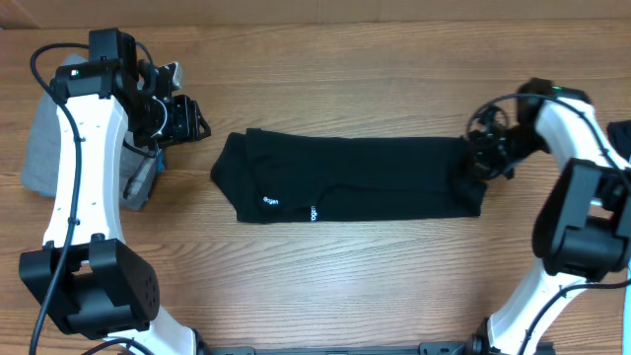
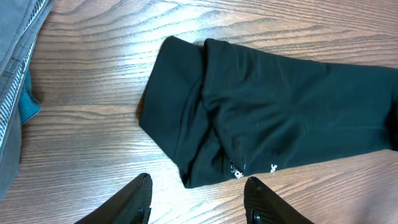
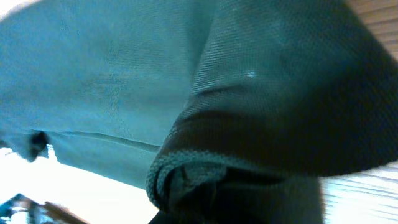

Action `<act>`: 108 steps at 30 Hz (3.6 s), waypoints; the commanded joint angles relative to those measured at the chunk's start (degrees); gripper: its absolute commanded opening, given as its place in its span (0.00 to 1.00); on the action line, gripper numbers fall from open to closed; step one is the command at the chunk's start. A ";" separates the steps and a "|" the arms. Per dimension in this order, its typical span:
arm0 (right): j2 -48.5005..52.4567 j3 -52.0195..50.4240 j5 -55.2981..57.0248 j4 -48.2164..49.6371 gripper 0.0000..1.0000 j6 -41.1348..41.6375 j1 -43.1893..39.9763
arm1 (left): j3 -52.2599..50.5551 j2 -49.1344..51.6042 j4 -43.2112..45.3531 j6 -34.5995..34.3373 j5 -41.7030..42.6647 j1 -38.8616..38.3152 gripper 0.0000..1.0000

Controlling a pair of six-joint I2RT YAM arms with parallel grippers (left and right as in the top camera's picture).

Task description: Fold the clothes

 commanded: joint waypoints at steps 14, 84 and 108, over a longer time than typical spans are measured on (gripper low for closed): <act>-1.16 0.96 6.08 1.46 0.04 9.42 16.57 | 1.25 0.39 -0.15 1.11 0.85 -0.44 0.52; -7.23 -9.99 20.52 17.77 0.18 22.18 26.16 | 1.25 0.39 0.07 1.09 0.85 -0.44 0.52; -16.13 -1.55 5.68 9.55 0.63 9.55 4.04 | 1.22 0.42 -1.16 1.57 0.83 -0.44 0.57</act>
